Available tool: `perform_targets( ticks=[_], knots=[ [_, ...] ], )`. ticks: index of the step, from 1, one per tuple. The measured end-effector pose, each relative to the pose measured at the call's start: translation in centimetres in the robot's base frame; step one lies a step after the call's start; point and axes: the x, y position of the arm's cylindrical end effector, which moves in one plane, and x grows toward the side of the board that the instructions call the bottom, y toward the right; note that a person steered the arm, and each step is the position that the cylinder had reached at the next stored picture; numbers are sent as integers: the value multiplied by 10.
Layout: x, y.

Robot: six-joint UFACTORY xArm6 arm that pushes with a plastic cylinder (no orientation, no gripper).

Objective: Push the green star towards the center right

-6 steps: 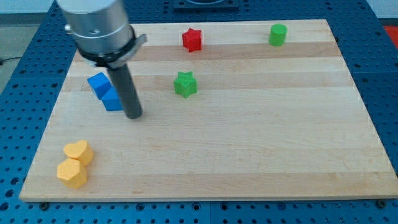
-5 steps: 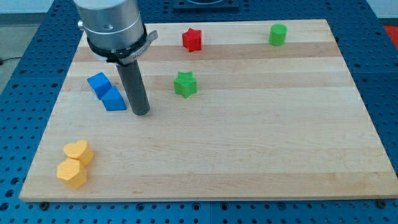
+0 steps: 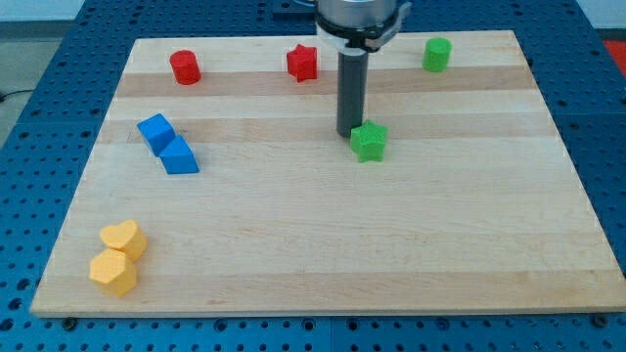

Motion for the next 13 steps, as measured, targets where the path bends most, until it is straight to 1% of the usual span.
perform_targets(
  ticks=[1, 2, 3, 5, 6, 7, 8, 9, 10, 11, 12, 13],
  knots=[
    [16, -16],
    [17, 1],
    [21, 42],
    [35, 66],
    [35, 120],
    [37, 117],
    [71, 90],
    [89, 137],
    [63, 157],
    [40, 162],
    [40, 160],
    [40, 105]
  ],
)
